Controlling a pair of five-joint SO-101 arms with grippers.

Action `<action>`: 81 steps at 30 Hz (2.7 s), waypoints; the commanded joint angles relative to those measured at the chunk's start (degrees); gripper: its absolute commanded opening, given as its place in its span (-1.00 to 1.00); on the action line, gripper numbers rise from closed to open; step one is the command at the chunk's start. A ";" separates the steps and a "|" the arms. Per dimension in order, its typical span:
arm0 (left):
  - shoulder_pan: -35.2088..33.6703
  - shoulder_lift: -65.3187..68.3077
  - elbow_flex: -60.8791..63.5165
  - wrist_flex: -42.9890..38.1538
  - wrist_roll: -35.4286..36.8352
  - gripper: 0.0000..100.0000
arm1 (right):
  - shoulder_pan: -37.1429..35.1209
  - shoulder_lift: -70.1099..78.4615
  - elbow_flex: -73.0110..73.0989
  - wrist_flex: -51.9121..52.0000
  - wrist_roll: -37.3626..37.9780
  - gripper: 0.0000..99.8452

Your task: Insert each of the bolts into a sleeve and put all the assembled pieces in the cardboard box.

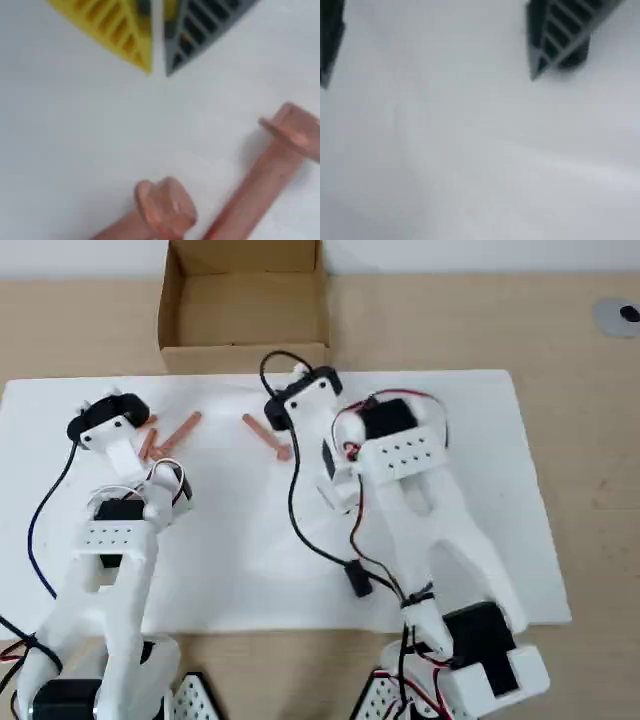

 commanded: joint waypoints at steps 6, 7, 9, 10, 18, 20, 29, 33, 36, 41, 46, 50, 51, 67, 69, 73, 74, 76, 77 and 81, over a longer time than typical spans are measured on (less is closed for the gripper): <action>0.88 0.04 -1.76 -1.05 -0.35 -0.95 | -5.14 -12.26 0.13 8.00 -9.93 -0.41; 0.88 0.04 -1.76 -1.05 -0.35 -0.95 | -5.49 -14.73 2.33 6.15 -10.55 -0.41; 0.88 0.04 -1.76 -1.14 -0.35 -0.95 | -5.85 -19.21 5.93 4.13 -10.99 -0.41; 0.88 0.04 -1.76 -1.14 -0.35 -0.95 | -5.93 -21.05 7.34 3.34 -11.43 -0.41; 0.88 0.04 -1.76 -1.14 -0.35 -0.95 | -9.54 -17.71 22.55 -4.84 -21.98 -0.41; 0.88 0.04 -1.76 -1.14 -0.35 -0.95 | -11.47 -14.73 26.51 -8.00 -21.89 -0.41; 0.88 0.04 -1.76 -1.23 -0.35 -0.95 | -15.78 -8.75 27.56 -10.99 -22.42 -0.42; 0.88 0.04 -1.76 -1.32 -0.35 -0.95 | -16.04 -8.57 27.47 -10.90 -22.24 -0.56; 0.88 0.04 -1.76 -1.32 -0.35 -0.95 | -15.96 -8.57 27.47 -10.90 -22.42 -0.65; 0.88 0.04 -1.76 -1.32 -0.35 -0.95 | -15.69 -8.57 27.38 -10.90 -22.15 -0.67; 0.88 0.04 -1.76 -1.32 -0.35 -0.95 | -10.42 -8.66 26.95 -10.90 -19.60 -0.67; 0.88 0.04 -1.76 -1.32 -0.35 -0.95 | -4.09 -8.66 26.77 -10.81 -19.08 -0.67; 0.88 0.04 -1.76 -1.32 -0.35 -0.95 | -3.30 -8.66 26.77 -10.81 -19.16 -0.67; 0.97 0.13 -1.76 -1.41 -0.35 -0.95 | -4.62 -8.22 30.46 -8.88 -29.19 -0.67; 0.97 0.13 -1.76 -1.41 -0.35 -0.95 | -3.03 -8.22 30.99 -8.79 -29.54 -0.67; 0.97 0.13 -1.76 -1.41 -0.35 -0.95 | -4.09 -8.22 31.60 -8.88 -29.54 -0.67; 0.97 0.13 -1.76 -1.41 -0.35 -0.95 | -5.23 -8.22 31.60 -8.88 -29.54 -0.67; 0.97 0.13 -1.76 -1.41 -0.35 -0.95 | -7.87 -8.22 31.60 -8.97 -29.54 -0.67; 0.97 0.13 -1.76 -1.41 -0.35 -0.95 | -9.54 -8.22 31.60 -8.97 -29.54 -0.67; 0.97 0.13 -1.76 -1.41 -0.35 -0.95 | -14.55 -8.22 31.60 -8.97 -29.54 -0.67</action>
